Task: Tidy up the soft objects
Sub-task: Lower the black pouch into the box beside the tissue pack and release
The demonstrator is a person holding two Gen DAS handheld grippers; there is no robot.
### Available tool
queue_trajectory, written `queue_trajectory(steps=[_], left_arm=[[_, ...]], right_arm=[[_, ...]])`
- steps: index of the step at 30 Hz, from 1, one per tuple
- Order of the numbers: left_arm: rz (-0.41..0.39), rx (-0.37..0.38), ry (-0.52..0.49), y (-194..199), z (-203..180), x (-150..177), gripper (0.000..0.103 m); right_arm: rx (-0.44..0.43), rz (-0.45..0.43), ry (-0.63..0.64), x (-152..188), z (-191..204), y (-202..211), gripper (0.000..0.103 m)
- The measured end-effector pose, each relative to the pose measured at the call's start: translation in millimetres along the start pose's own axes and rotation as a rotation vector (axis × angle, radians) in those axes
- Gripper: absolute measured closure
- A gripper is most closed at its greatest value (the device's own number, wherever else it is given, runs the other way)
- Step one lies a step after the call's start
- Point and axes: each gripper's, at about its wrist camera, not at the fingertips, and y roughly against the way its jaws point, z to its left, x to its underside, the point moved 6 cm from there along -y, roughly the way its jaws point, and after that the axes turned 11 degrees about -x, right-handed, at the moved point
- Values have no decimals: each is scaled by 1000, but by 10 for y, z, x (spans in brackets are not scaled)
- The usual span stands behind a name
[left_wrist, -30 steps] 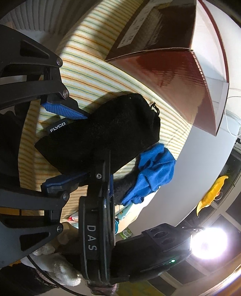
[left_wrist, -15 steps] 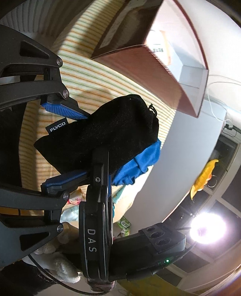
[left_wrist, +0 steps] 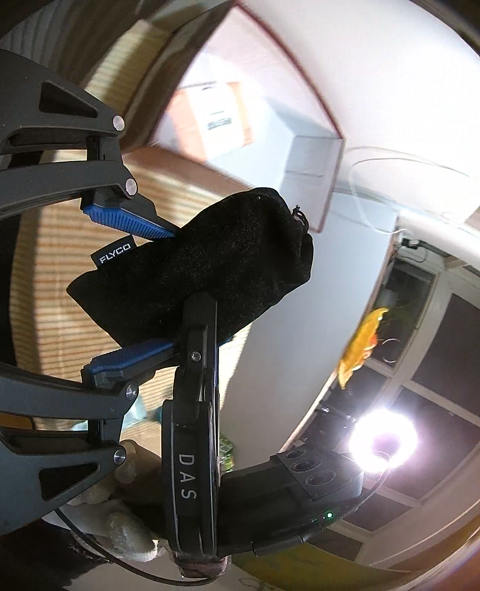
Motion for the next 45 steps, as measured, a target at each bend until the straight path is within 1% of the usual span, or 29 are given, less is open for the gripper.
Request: queue_trajectory(steps=[5,13,19,23,27,34,39,40,43,45], left_arm=[[-46,-32,-8,11,158,-287,51],[-66,-58,4,-67,441,-623,51],[-54,-93,-2,-203,615,-812,51],[-47,-132,-22,-304,738,-923,51],[-23,-147,-17,-420,881,-982,51],[10,-176,-11,-683,992,-1108,51],[22,-202,-14,-819,1018,-1174,51],[29,-223,-13,-852,1029,-1176,51],[43,-288,-24,-874,1073,-1137,48],[43,-292,-28,-863,1067,-1109,48]], right_arm=[[-8,-30,19,-321,123,-67,67],[-31,-40,34,-705,228,-255,67],[-49,-34,29,-977,215,-489,67],[-60,-39,30,-1121,221,-629,67],[-58,-31,32,-1245,191,-783,67],[-45,-16,37,-1443,77,-1021,66],[-31,-19,33,-1552,-23,-1095,64],[-17,-22,34,-1568,-54,-1108,61],[21,-29,15,-1582,-171,-1137,49],[14,-27,-8,-1553,-213,-1134,48]])
